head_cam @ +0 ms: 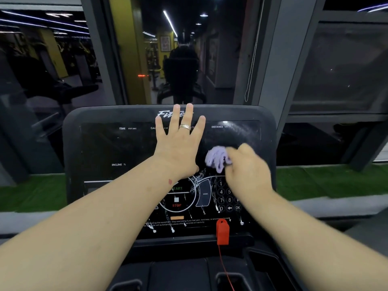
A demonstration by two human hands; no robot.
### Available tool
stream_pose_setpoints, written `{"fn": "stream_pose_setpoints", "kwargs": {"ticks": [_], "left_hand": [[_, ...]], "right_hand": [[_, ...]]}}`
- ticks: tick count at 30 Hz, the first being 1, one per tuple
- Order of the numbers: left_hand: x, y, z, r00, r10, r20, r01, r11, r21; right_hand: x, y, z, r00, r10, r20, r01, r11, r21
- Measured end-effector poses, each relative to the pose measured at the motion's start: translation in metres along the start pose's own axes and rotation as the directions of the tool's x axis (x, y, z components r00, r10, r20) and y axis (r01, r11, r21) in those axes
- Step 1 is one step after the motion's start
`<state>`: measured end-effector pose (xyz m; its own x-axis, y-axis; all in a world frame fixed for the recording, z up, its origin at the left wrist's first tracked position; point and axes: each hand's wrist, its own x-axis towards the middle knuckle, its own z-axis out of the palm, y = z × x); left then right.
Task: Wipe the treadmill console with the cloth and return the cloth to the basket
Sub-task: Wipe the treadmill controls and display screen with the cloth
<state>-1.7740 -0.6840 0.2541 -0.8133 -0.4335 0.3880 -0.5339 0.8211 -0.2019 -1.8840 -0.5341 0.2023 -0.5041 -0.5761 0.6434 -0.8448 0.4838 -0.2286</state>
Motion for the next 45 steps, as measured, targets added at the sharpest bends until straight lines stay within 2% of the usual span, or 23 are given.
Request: {"fn": "stream_pose_setpoints", "kwargs": {"ticks": [3,4,5,8,9,11,13,14,15,18,20,23,26,28,30,33,35,38,41,43,45], "left_hand": [[-0.001,-0.001,0.001,1.000,0.007,0.000,-0.007,1.000,0.008],[-0.001,-0.001,0.000,1.000,0.004,0.001,-0.004,1.000,0.009],[-0.001,0.000,-0.001,1.000,0.004,0.006,-0.004,1.000,0.008],[0.000,0.000,0.000,1.000,0.001,0.006,-0.001,1.000,0.004],[0.000,0.000,0.001,1.000,0.000,0.001,0.000,1.000,0.005],[0.000,-0.001,0.003,1.000,0.004,-0.010,-0.004,1.000,0.012],[-0.001,-0.001,0.002,1.000,0.010,0.001,-0.010,1.000,0.013],[-0.001,-0.001,0.001,1.000,0.011,0.005,-0.011,1.000,0.013],[-0.001,-0.001,0.000,1.000,0.013,0.010,-0.013,1.000,0.015],[-0.001,-0.001,0.000,1.000,0.003,0.016,-0.004,1.000,0.007],[-0.001,0.000,0.002,1.000,-0.001,-0.006,0.001,1.000,0.009],[0.000,0.001,0.003,1.000,-0.004,-0.023,0.005,1.000,0.021],[0.000,0.002,0.001,1.000,-0.005,0.007,0.005,1.000,0.011],[-0.001,0.000,0.001,1.000,0.002,0.005,-0.002,1.000,0.004],[-0.002,-0.003,0.000,1.000,0.008,0.016,-0.008,1.000,0.002],[-0.001,0.000,-0.002,0.999,0.003,0.041,-0.003,1.000,0.004],[0.000,0.006,-0.001,0.999,-0.024,0.036,0.024,1.000,0.005],[0.001,0.010,0.002,0.999,-0.044,0.009,0.044,0.999,0.019],[0.000,0.008,0.001,0.999,-0.010,0.039,0.009,1.000,0.004],[0.000,0.006,-0.001,0.999,-0.003,0.051,0.004,1.000,-0.017],[0.001,0.007,-0.002,0.999,-0.013,0.053,0.014,1.000,-0.018]], "right_hand": [[-0.026,0.005,0.005,0.967,-0.213,0.138,0.224,0.972,-0.067],[-0.014,0.010,0.000,0.960,-0.231,0.156,0.247,0.965,-0.089],[0.001,0.015,-0.004,0.972,-0.194,0.132,0.208,0.973,-0.104],[0.021,0.011,-0.007,0.999,0.041,-0.018,-0.041,0.998,-0.038],[0.012,0.003,-0.003,0.999,0.049,-0.020,-0.049,0.999,-0.005],[-0.016,-0.009,0.005,0.992,-0.097,0.086,0.095,0.995,0.025],[-0.022,0.000,0.005,0.945,-0.288,0.156,0.297,0.954,-0.037],[-0.010,0.008,0.002,0.936,-0.311,0.167,0.325,0.944,-0.061],[0.004,0.014,-0.003,0.954,-0.265,0.141,0.278,0.957,-0.079],[0.017,0.008,-0.004,1.000,-0.005,0.002,0.005,1.000,-0.018],[-0.001,-0.009,0.005,0.998,-0.043,0.048,0.041,0.999,0.031],[-0.003,-0.012,0.008,0.967,-0.223,0.122,0.227,0.974,-0.023],[0.021,-0.010,-0.003,0.941,-0.278,0.193,0.297,0.952,-0.079],[0.018,-0.009,-0.007,0.936,-0.262,0.237,0.284,0.957,-0.062],[0.011,0.009,-0.010,0.951,-0.226,0.212,0.247,0.966,-0.077],[0.007,0.037,-0.013,0.994,-0.065,0.084,0.074,0.991,-0.115],[0.009,0.024,-0.006,1.000,0.011,0.013,-0.010,0.999,-0.048],[0.005,-0.017,0.010,0.998,-0.059,0.007,0.059,0.997,0.039],[0.010,0.003,-0.002,0.974,-0.207,0.097,0.211,0.977,-0.033],[0.022,0.036,-0.021,0.990,-0.113,0.089,0.123,0.986,-0.114],[0.031,0.055,-0.028,0.997,0.059,-0.046,-0.063,0.993,-0.095]]}}
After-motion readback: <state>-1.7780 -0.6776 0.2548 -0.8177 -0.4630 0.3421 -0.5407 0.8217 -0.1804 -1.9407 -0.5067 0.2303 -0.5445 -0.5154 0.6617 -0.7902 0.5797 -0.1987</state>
